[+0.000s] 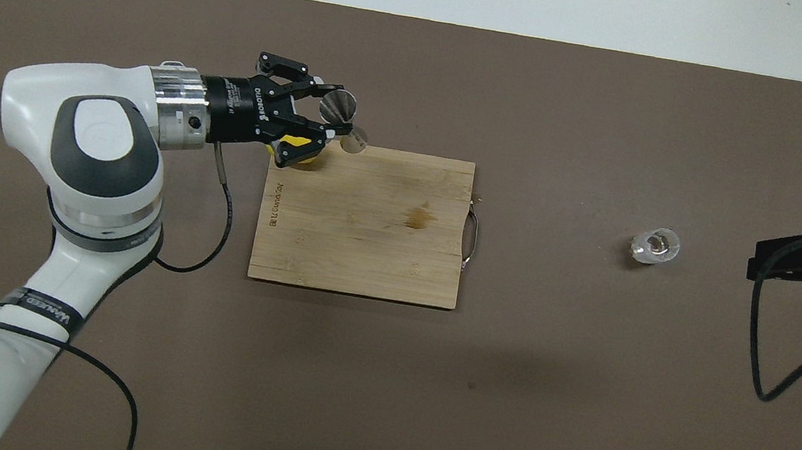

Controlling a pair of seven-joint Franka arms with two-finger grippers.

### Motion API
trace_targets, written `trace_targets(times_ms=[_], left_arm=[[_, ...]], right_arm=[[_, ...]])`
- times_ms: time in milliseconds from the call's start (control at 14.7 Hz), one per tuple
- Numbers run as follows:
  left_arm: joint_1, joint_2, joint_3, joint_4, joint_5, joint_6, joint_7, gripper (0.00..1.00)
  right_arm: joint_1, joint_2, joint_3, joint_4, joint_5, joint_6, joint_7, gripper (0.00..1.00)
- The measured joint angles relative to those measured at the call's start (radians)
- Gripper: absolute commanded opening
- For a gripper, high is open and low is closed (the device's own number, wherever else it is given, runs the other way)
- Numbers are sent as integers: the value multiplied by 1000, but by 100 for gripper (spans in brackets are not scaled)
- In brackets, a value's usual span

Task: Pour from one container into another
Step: 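Lift the dark cup with the left gripper and carry it over the board, then lower the cup onto the board with the left gripper while the right gripper rises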

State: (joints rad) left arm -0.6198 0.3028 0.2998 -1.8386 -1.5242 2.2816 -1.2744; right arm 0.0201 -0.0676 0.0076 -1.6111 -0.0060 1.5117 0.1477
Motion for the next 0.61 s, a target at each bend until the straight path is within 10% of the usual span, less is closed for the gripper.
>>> trace_targets(times_ms=[611], left_arm=[[-216,48,-2,-56,-168,234,-5,0]], right_arm=[[-5,0,-7,0,0,-23,0,99]])
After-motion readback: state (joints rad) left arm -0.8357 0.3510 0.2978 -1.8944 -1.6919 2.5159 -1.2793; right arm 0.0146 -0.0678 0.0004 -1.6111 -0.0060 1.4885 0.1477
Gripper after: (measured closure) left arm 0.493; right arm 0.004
